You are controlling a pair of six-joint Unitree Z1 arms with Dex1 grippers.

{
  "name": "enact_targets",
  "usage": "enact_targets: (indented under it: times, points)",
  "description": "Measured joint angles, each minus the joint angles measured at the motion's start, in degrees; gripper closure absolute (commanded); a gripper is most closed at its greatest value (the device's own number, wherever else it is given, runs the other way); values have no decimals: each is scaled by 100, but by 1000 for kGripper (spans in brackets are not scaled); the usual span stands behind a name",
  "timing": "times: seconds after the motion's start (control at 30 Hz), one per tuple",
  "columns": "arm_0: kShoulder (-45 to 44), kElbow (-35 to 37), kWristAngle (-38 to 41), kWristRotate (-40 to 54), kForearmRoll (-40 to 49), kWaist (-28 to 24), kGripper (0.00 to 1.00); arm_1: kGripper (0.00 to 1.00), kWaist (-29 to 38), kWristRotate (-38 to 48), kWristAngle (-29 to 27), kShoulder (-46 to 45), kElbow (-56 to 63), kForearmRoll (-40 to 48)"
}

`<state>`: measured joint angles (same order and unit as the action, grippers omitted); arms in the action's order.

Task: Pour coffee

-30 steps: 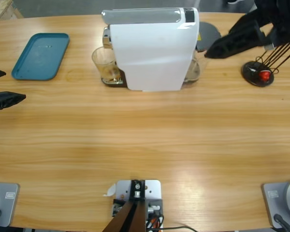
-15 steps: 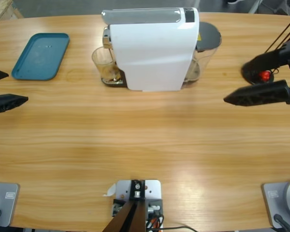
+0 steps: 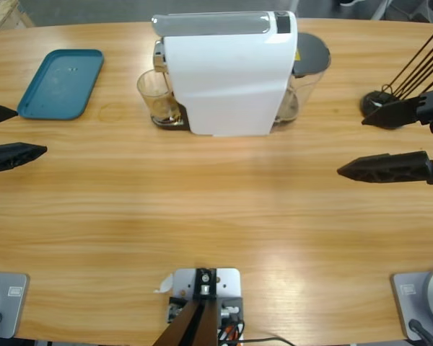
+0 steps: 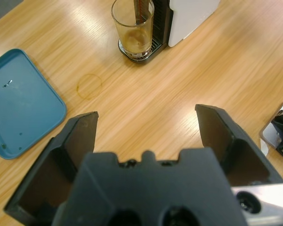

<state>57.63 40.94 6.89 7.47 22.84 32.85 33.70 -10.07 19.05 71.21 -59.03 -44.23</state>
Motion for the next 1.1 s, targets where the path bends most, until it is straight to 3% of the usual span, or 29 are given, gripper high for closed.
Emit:
enact_targets:
  times: [0.33,1.1]
  points:
    - [-474,-173,-28,0,-253,0,119,0,0,-17,0,0,1,22]
    - [-479,-205,-28,17,-299,115,119,0,0,-370,16,0,84,21]
